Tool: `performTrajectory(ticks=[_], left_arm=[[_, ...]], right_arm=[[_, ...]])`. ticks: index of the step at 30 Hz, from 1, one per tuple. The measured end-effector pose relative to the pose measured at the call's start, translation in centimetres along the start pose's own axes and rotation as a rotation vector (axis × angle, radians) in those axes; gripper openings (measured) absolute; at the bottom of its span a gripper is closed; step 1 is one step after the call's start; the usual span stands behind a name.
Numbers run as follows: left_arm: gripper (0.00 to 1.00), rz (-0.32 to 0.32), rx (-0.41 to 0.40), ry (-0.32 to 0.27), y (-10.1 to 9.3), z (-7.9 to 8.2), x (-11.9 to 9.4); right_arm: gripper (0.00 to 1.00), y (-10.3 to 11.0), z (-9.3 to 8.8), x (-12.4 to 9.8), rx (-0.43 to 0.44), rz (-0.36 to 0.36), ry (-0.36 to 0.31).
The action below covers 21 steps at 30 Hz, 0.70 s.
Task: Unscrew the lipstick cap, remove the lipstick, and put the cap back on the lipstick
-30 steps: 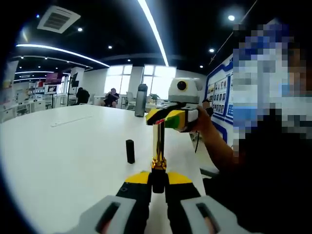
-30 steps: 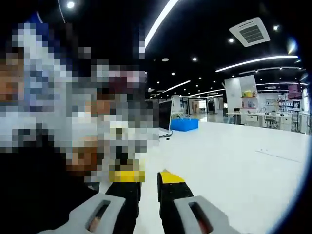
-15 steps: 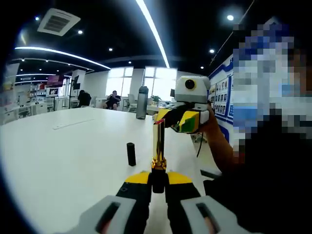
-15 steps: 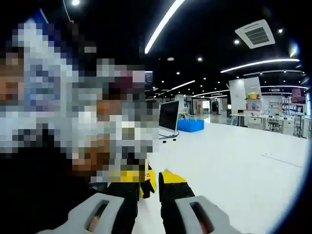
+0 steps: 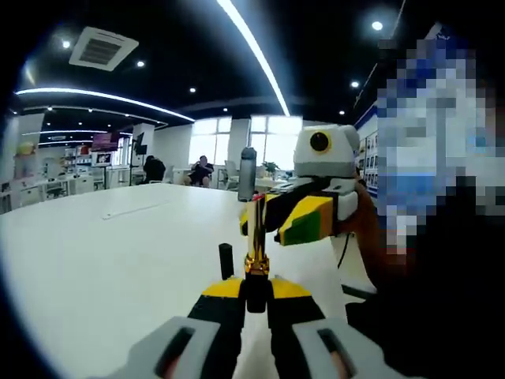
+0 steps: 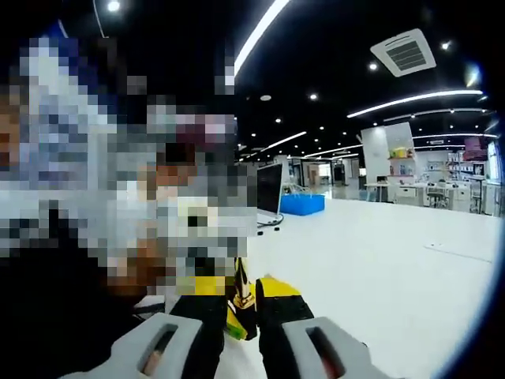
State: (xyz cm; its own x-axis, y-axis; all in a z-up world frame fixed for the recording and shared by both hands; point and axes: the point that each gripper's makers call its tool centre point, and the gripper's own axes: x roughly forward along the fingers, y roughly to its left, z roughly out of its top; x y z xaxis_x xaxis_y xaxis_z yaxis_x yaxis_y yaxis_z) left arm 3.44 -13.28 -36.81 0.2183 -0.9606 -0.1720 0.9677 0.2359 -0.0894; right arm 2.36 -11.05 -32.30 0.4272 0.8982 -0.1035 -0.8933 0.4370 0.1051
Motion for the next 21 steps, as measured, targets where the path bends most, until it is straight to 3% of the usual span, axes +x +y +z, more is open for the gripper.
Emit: performTrajectory(ticks=[21], left_arm=[[0.13, 0.025, -0.037, -0.003, 0.17, -0.29, 0.42]], right_arm=[[0.10, -0.45, -0.57, 0.88, -0.035, -0.082, 0.018]])
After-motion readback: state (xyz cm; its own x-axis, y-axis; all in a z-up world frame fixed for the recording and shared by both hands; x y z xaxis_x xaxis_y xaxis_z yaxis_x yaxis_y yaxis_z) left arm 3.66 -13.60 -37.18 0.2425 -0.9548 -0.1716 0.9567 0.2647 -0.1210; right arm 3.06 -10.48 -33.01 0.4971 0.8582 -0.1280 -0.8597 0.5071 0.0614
